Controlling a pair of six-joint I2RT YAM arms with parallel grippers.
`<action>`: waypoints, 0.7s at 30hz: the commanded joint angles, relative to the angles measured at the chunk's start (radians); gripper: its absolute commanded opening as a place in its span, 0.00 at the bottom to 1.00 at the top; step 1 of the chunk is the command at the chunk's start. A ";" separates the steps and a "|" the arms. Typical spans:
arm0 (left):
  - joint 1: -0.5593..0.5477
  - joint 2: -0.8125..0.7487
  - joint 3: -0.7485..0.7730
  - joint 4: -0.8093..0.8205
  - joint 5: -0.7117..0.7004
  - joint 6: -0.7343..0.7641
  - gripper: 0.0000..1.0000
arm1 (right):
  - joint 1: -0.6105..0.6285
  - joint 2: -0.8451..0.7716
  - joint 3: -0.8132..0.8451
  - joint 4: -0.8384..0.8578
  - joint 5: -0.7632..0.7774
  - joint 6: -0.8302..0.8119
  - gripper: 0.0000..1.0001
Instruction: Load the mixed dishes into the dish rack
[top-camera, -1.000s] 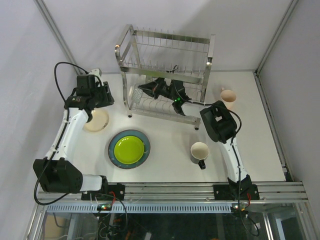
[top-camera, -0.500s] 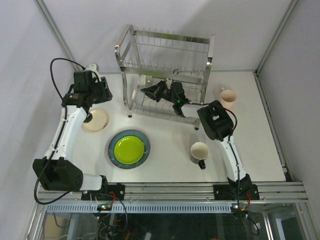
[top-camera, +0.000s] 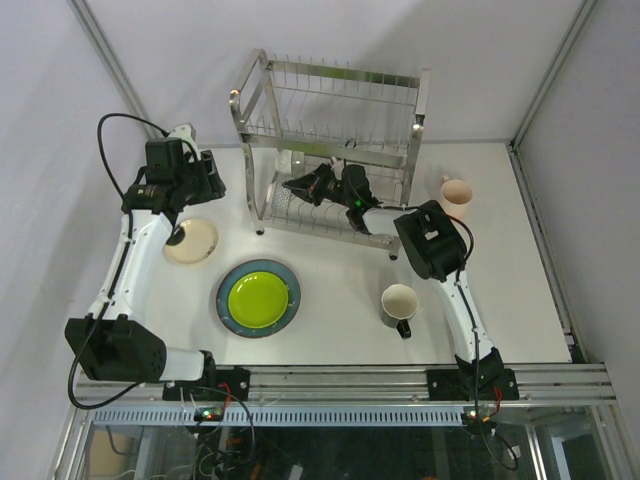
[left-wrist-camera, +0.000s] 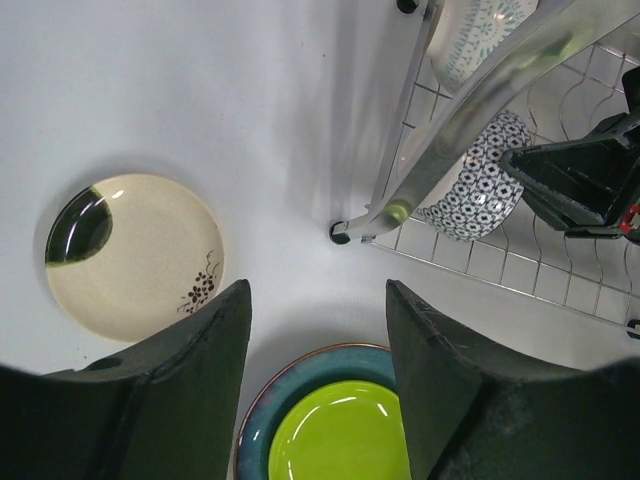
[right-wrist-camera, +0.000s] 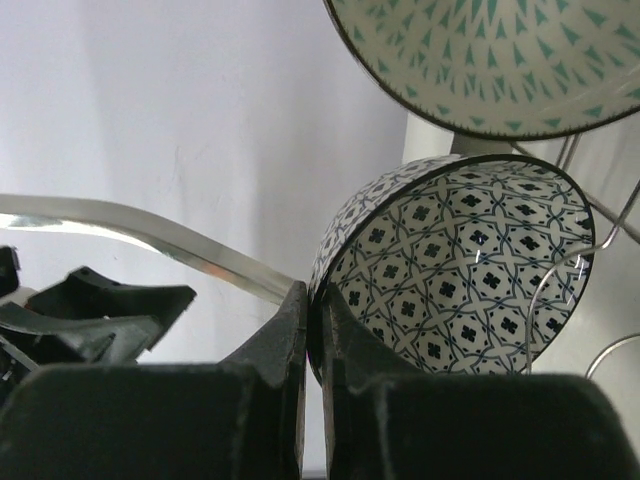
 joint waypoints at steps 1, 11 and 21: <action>0.007 -0.030 0.056 0.009 -0.026 -0.003 0.62 | 0.003 -0.088 0.008 -0.073 0.021 -0.143 0.00; 0.007 -0.059 0.055 -0.009 -0.046 -0.002 0.76 | 0.034 -0.144 -0.052 -0.186 0.178 -0.220 0.00; 0.007 -0.066 0.055 -0.019 -0.052 0.002 0.78 | 0.038 -0.148 -0.029 -0.229 0.195 -0.253 0.20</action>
